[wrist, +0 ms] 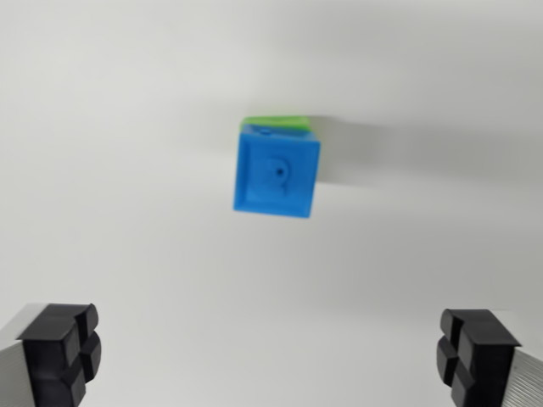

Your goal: Stack cube

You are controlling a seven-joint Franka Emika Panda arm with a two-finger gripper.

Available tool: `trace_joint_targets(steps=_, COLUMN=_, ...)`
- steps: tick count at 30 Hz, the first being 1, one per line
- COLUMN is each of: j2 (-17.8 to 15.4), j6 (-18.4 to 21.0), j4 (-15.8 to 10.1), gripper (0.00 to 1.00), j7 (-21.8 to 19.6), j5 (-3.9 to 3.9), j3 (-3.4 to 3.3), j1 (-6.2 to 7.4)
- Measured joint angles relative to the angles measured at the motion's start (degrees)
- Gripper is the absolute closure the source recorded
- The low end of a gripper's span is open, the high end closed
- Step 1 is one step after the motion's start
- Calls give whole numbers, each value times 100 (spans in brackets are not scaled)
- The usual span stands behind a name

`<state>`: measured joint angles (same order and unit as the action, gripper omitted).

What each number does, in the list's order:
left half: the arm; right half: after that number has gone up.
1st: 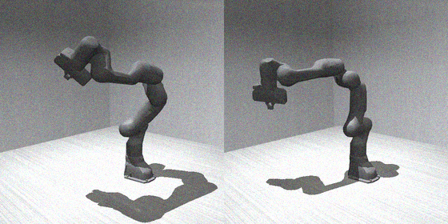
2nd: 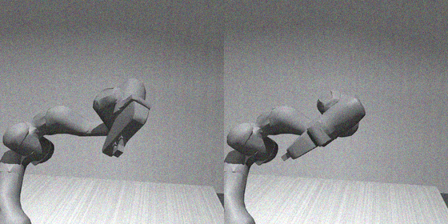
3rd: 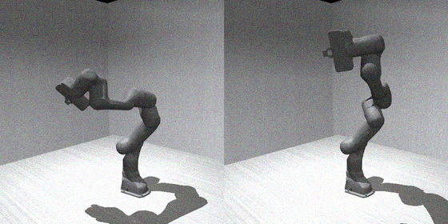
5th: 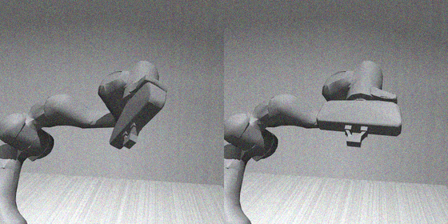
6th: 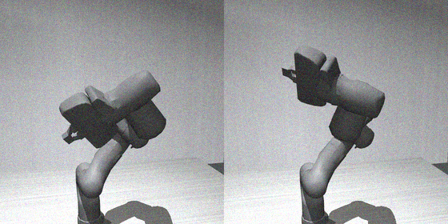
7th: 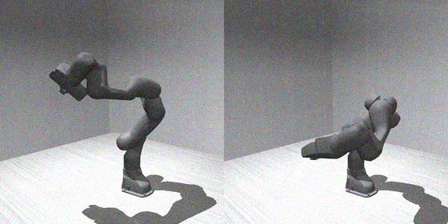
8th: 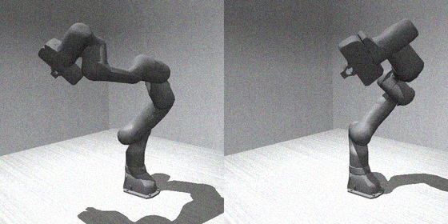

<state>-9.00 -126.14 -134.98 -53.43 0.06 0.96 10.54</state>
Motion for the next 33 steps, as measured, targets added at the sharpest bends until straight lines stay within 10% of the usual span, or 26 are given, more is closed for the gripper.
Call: trace_joint_targets(steps=33, j2=-415, j6=1134, j4=718, gripper=0, j7=6, j5=-4, j3=0, j1=0)
